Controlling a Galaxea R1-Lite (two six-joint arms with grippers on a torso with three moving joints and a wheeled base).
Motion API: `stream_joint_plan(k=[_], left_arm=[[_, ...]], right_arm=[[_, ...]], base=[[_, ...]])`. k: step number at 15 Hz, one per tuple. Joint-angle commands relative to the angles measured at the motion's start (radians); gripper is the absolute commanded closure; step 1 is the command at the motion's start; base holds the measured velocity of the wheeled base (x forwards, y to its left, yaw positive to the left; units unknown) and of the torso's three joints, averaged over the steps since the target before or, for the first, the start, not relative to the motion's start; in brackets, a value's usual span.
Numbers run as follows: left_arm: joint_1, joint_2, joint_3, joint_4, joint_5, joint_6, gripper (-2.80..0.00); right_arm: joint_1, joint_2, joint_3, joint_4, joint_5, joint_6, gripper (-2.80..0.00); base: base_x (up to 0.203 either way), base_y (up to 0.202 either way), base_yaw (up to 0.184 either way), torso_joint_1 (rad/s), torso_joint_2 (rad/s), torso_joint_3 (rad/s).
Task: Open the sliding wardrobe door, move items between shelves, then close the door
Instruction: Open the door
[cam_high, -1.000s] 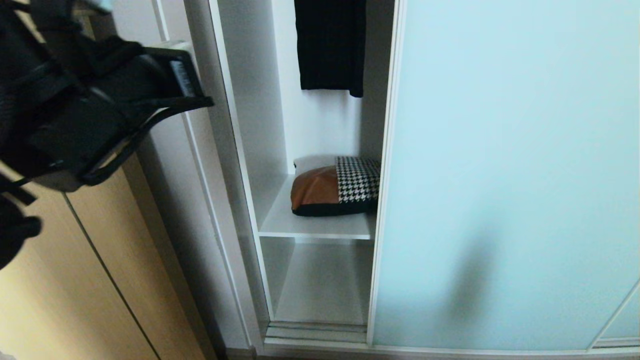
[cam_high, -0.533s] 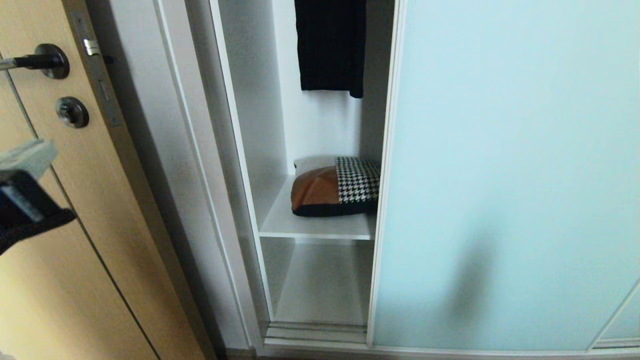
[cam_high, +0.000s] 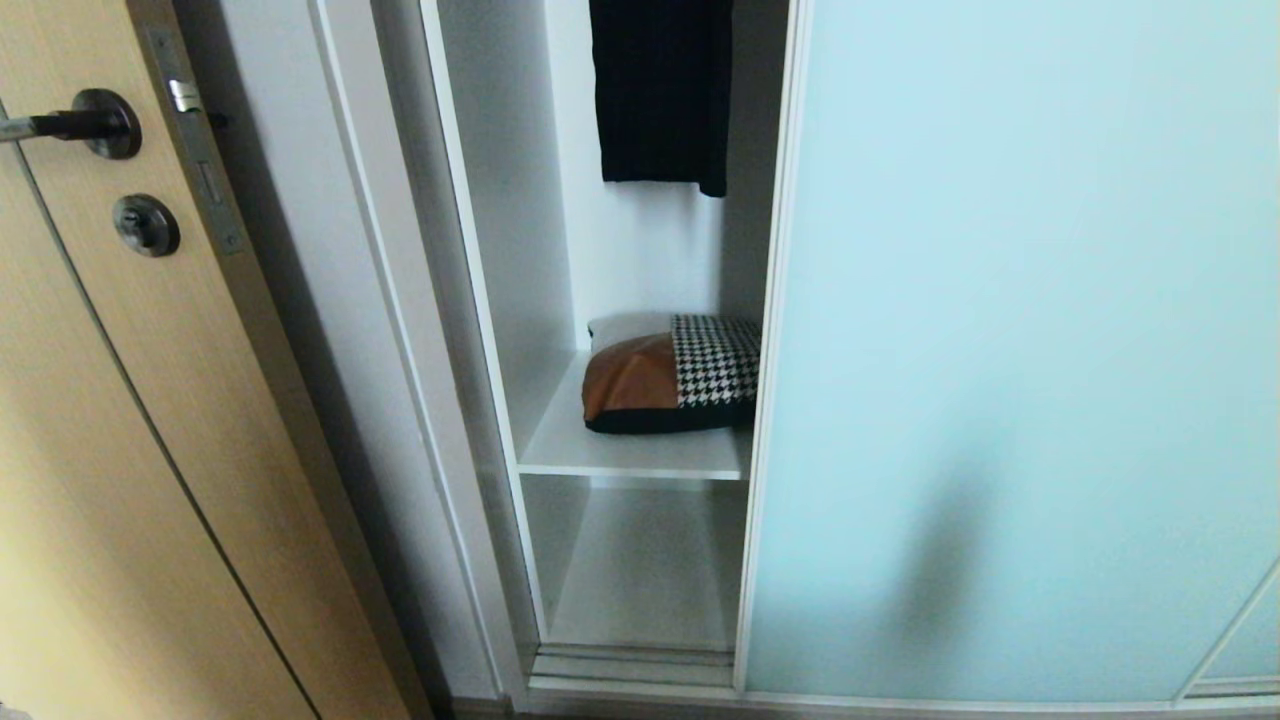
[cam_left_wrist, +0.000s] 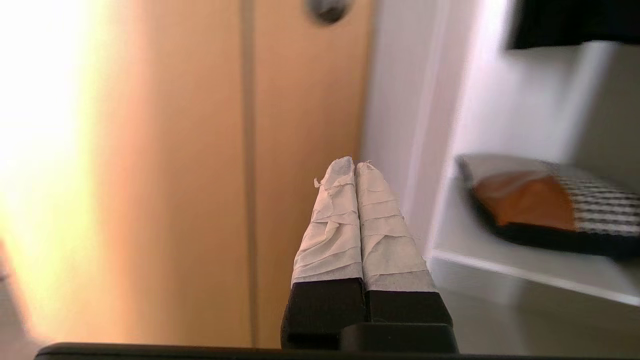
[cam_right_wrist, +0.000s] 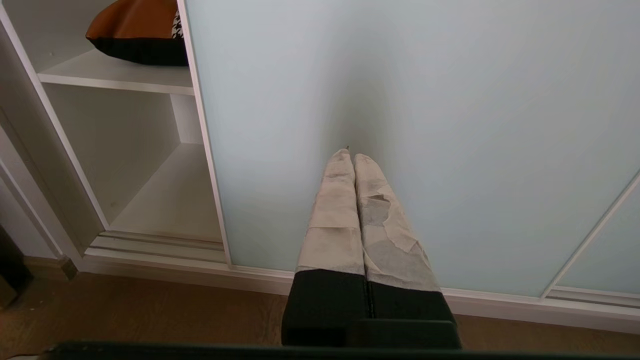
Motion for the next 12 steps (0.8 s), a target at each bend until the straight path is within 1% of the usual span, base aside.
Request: stream_joint_plan(k=[1,2,4,5,6,7,8,10,11,12], left_arm=[[0.065,-0.180,0.043,0.042,-0.003,-0.019,0.00],[0.082,-0.240,0.045,0.098,-0.006,-0.036,0.00],[0.095,-0.325,0.048,0.282,-0.013,-0.091,0.00],[0.096,-0.350,0.048,0.353,-0.047,-0.105,0.00],[0.094,-0.368,0.048,0.420,-0.133,-0.106,0.00],[0.092,-0.388,0.048,0.485,-0.226,-0.098,0.00],[0.091,-0.425,0.048,0.549,-0.295,-0.082,0.00],[0.090,-0.515,0.047,0.688,-0.345,-0.037,0.00],[0.089,-0.541,0.041,0.773,-0.363,-0.001,0.00],[0.089,-0.539,0.043,0.790,-0.374,0.027,0.00]], right_arm=[[0.000,0.001,0.000,0.000,0.001,-0.001,0.00],[0.000,0.001,0.000,0.000,0.001,0.000,0.00],[0.000,0.001,0.001,0.000,0.001,-0.001,0.00],[0.000,0.001,0.002,0.000,0.001,-0.001,0.00],[0.000,0.001,0.001,0.000,0.001,-0.001,0.00],[0.000,0.001,0.000,0.000,0.001,-0.001,0.00],[0.000,0.001,0.000,0.000,0.001,0.000,0.00],[0.000,0.001,0.000,0.000,0.001,-0.001,0.00],[0.000,0.001,0.000,0.000,0.001,0.000,0.00],[0.000,0.001,0.000,0.000,0.001,-0.002,0.00]], base=[[0.000,0.000,0.000,0.000,0.00,0.000],[0.000,0.000,0.000,0.000,0.00,0.000],[0.000,0.000,0.000,0.000,0.00,0.000],[0.000,0.000,0.000,0.000,0.00,0.000],[0.000,0.000,0.000,0.000,0.00,0.000],[0.000,0.000,0.000,0.000,0.00,0.000],[0.000,0.000,0.000,0.000,0.00,0.000],[0.000,0.000,0.000,0.000,0.00,0.000],[0.000,0.000,0.000,0.000,0.00,0.000],[0.000,0.000,0.000,0.000,0.00,0.000]])
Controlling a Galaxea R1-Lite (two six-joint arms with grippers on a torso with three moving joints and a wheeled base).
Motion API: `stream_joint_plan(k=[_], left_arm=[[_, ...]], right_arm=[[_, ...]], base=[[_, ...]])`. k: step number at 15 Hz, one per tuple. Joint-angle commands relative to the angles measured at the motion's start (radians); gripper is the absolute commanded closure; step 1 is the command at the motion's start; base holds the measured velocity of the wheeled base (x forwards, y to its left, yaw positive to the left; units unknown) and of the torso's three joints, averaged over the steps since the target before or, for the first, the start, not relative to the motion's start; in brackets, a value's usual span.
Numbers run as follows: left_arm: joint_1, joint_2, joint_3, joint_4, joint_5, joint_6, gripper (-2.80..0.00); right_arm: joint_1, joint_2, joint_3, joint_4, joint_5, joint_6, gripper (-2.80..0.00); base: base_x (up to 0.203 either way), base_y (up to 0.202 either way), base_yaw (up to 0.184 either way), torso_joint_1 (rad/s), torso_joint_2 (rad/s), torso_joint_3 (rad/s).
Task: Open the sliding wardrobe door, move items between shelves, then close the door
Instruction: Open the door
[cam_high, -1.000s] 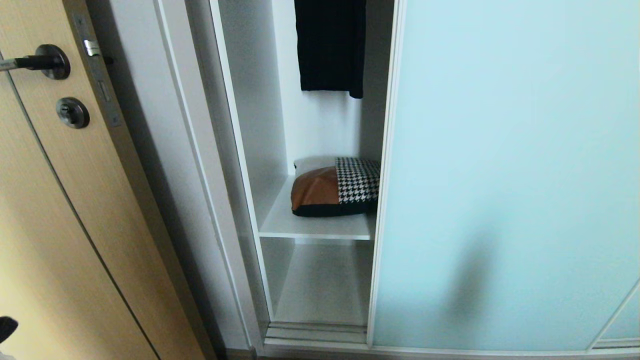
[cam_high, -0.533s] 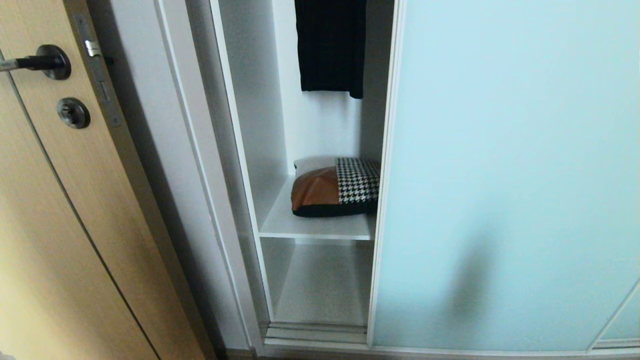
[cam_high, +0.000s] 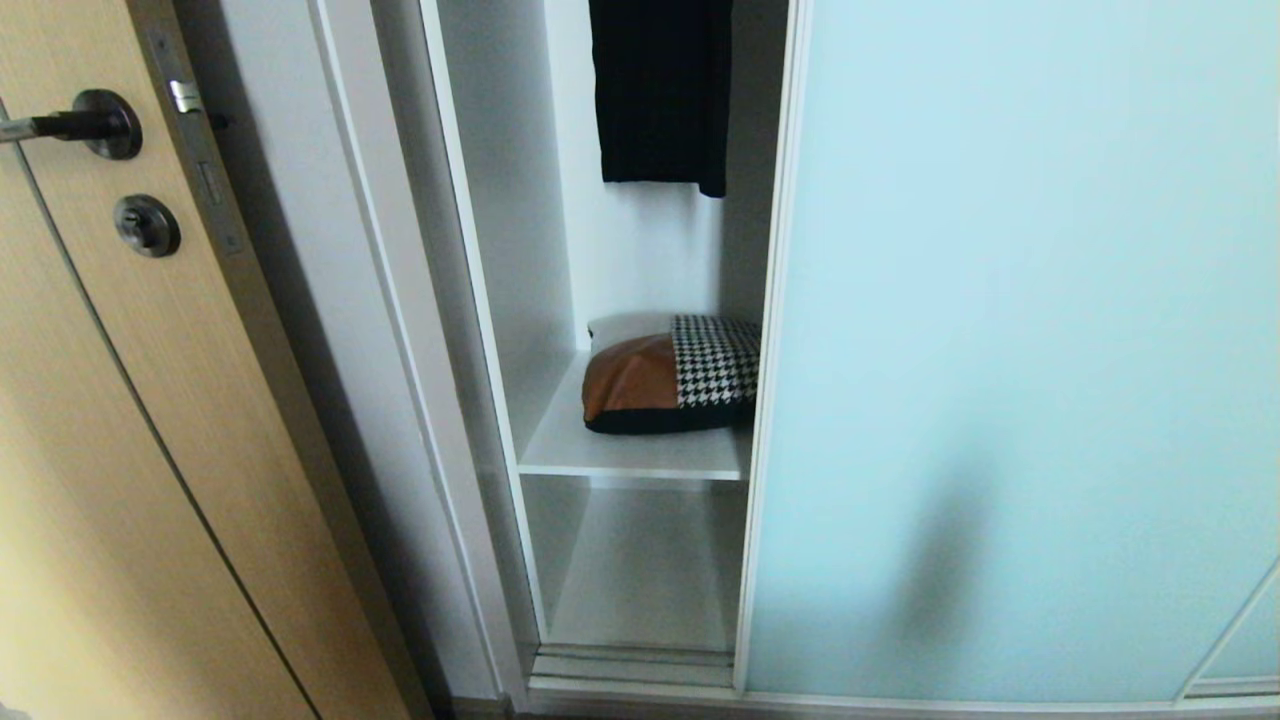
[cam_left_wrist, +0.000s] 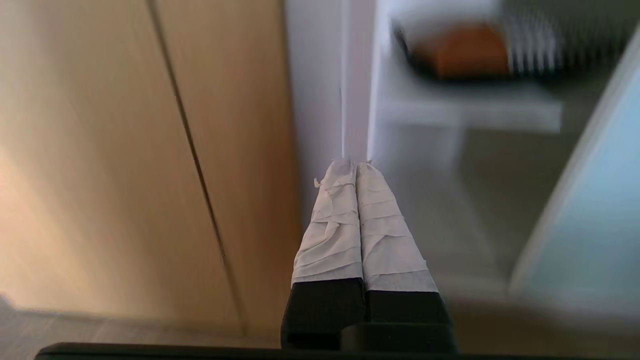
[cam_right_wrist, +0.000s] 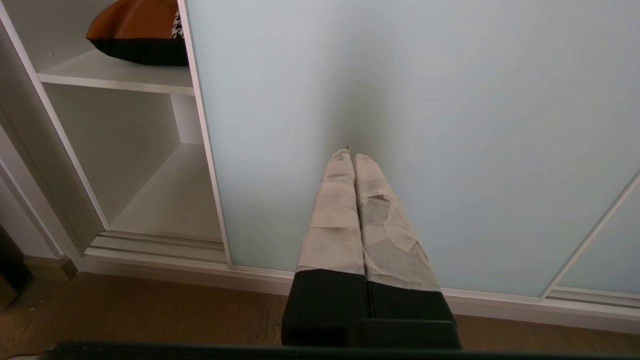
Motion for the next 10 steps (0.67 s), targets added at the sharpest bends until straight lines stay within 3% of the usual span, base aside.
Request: stream_joint_plan(k=[1,10], left_arm=[[0.000,-0.050,0.003,0.054,-0.009,0.025,0.00],[0.000,-0.050,0.003,0.054,-0.003,0.019,0.00]], right_arm=[[0.000,0.001,0.001,0.000,0.000,0.000,0.00],[0.000,0.001,0.000,0.000,0.000,-0.001,0.00]], base=[[0.000,0.000,0.000,0.000,0.00,0.000],[0.000,0.000,0.000,0.000,0.00,0.000]])
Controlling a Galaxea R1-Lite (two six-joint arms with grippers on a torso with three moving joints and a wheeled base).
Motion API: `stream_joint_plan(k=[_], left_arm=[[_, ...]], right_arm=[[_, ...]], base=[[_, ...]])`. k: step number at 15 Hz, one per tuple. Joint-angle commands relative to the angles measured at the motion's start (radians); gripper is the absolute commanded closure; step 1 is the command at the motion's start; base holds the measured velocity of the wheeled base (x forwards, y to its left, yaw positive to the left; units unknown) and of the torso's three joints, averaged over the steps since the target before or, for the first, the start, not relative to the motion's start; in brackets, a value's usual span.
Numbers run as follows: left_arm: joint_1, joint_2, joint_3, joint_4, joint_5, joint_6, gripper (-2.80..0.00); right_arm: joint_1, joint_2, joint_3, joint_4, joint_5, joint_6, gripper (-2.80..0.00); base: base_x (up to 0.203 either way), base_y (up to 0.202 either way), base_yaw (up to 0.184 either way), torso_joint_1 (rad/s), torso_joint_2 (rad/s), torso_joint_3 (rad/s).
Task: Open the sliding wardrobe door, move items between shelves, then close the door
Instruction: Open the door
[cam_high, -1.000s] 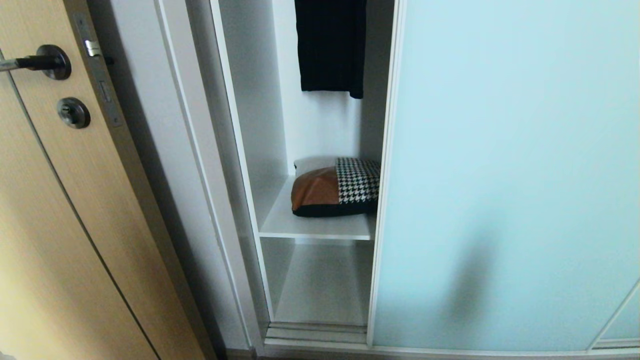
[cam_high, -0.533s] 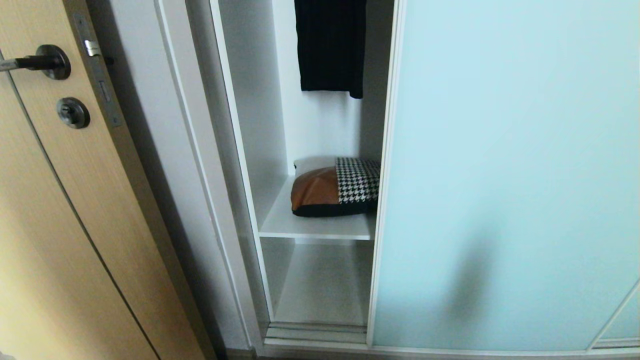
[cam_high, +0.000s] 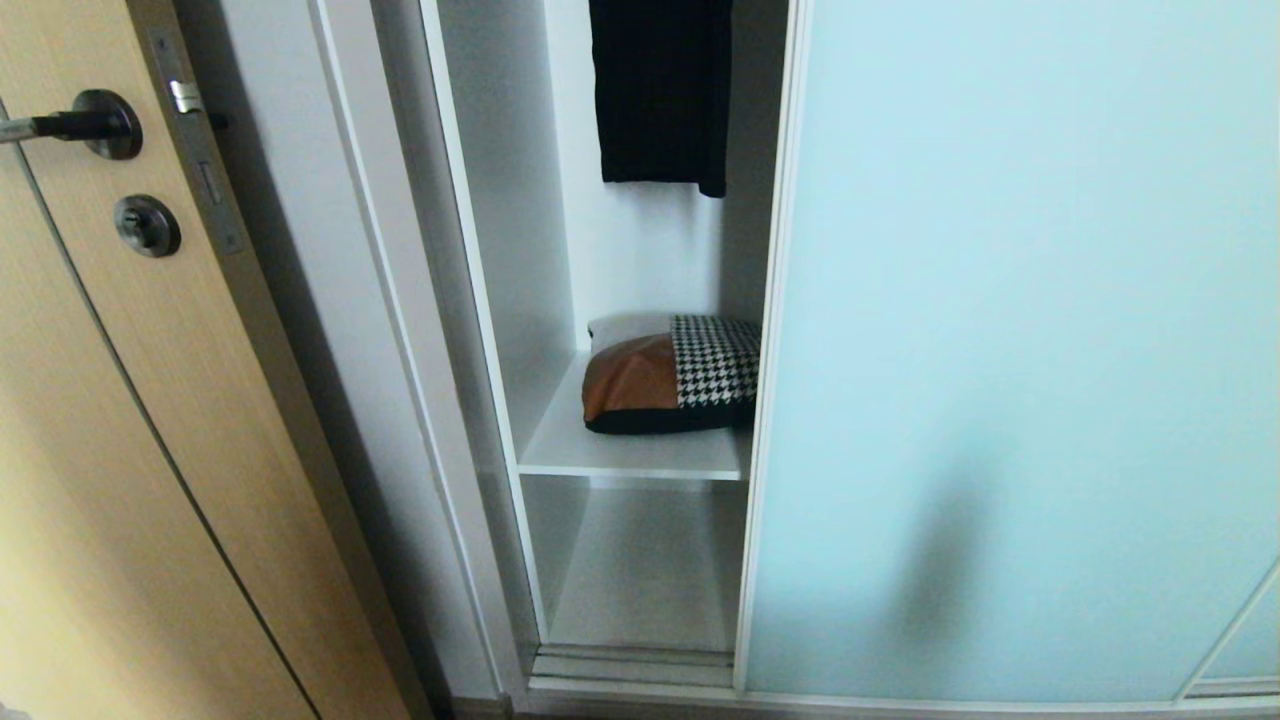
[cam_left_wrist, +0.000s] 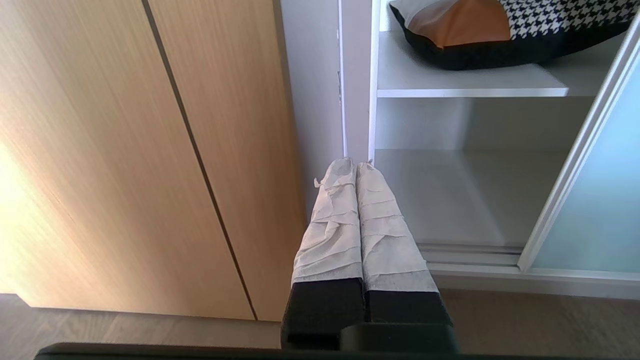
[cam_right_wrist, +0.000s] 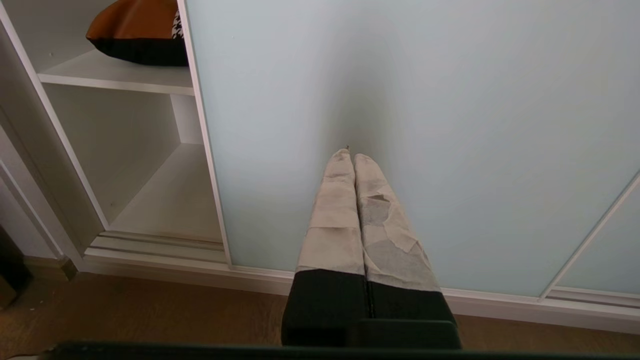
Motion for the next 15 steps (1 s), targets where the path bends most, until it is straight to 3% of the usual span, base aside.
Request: stream_joint_plan(k=[1,15], left_arm=[[0.000,0.002,0.002,0.002,0.000,0.000,0.00],[0.000,0.002,0.002,0.002,0.000,0.000,0.00]], right_arm=[[0.000,0.001,0.002,-0.001,0.000,0.000,0.00],[0.000,0.001,0.000,0.001,0.000,0.007,0.00]], base=[[0.000,0.000,0.000,0.000,0.00,0.000],[0.000,0.000,0.000,0.000,0.00,0.000]])
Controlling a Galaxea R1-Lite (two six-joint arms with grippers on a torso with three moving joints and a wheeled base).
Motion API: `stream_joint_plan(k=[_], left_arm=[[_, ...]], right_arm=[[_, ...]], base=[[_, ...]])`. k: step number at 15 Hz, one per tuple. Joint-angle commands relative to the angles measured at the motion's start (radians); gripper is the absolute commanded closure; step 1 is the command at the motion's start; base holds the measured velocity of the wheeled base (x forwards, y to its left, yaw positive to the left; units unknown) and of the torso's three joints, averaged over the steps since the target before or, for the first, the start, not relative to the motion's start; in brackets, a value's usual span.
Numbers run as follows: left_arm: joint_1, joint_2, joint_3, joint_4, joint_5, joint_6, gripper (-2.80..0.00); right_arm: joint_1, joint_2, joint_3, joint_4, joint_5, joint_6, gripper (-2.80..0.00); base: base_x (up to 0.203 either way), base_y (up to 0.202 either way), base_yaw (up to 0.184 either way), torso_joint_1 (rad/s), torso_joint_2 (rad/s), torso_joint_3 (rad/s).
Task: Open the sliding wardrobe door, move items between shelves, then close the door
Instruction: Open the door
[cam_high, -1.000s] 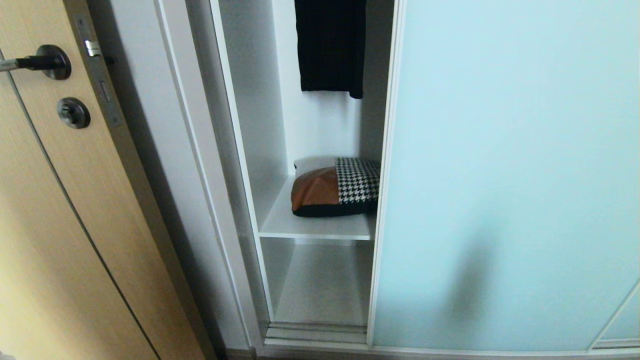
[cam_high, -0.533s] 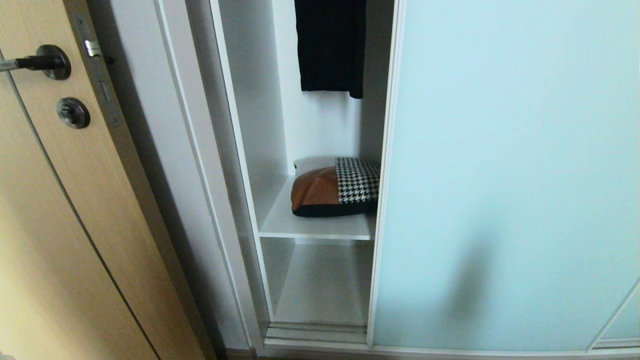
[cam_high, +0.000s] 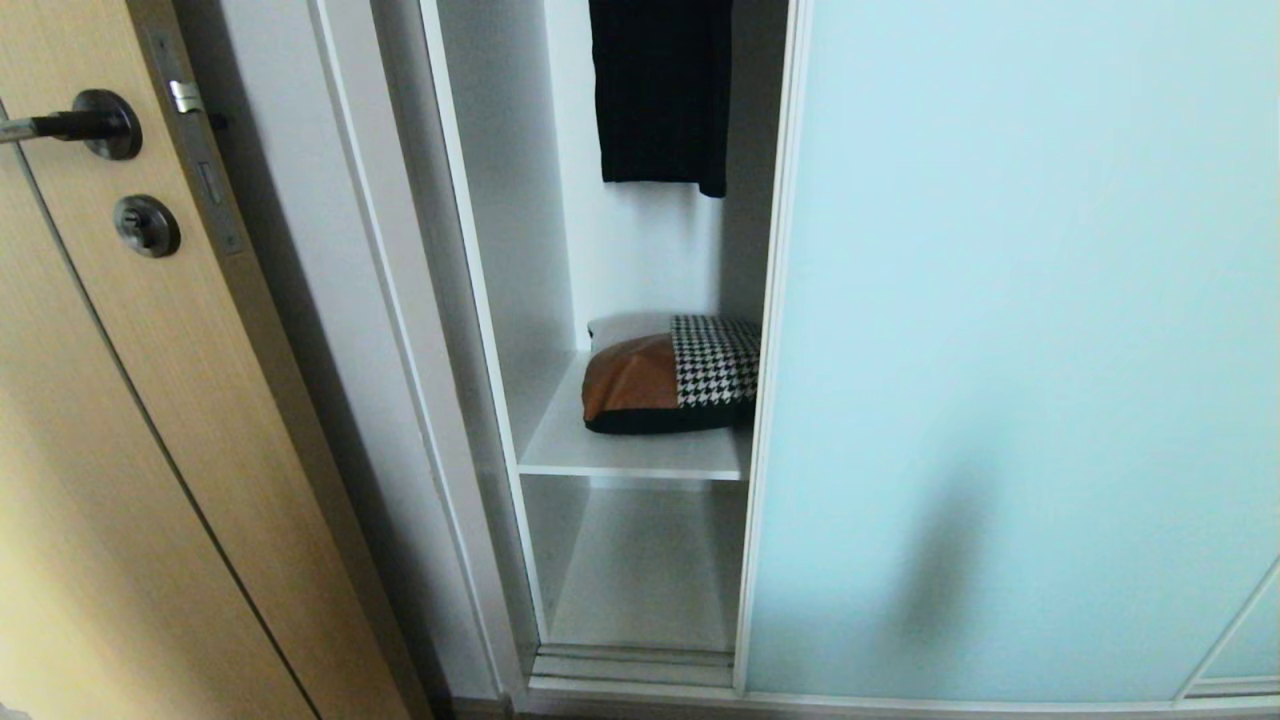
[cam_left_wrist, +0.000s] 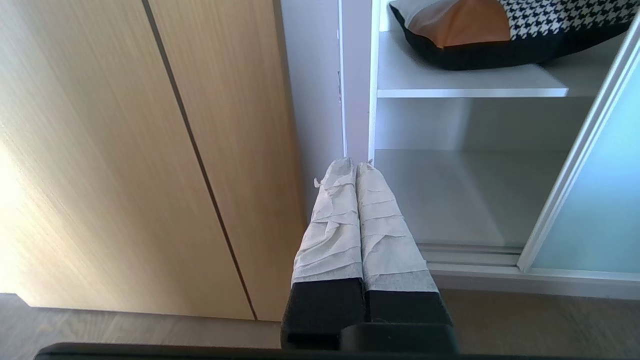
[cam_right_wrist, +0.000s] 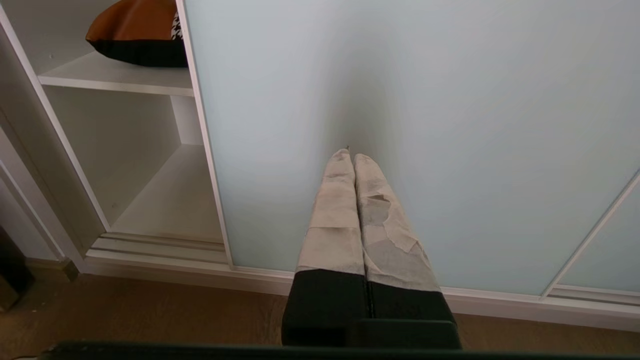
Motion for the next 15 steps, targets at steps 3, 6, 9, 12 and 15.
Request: stream_joint_plan(k=[3,6,9,12,15], left_arm=[[0.000,0.002,0.002,0.000,0.000,0.000,0.00],[0.000,0.002,0.002,0.000,0.000,0.000,0.00],[0.000,0.002,0.002,0.000,0.000,0.000,0.00],[0.000,0.002,0.002,0.000,0.000,0.000,0.00],[0.000,0.002,0.002,0.000,0.000,0.000,0.00]], right_arm=[[0.000,0.001,-0.003,0.005,0.006,-0.009,0.00],[0.002,0.000,-0.009,0.015,0.007,-0.009,0.00],[0.002,0.044,-0.148,0.055,0.039,0.050,0.00],[0.005,0.229,-0.368,0.151,0.087,0.117,0.00],[0.009,0.437,-0.532,0.194,0.168,0.125,0.00]], base=[[0.000,0.000,0.000,0.000,0.00,0.000],[0.000,0.000,0.000,0.000,0.00,0.000],[0.000,0.000,0.000,0.000,0.00,0.000],[0.000,0.000,0.000,0.000,0.00,0.000],[0.000,0.000,0.000,0.000,0.00,0.000]])
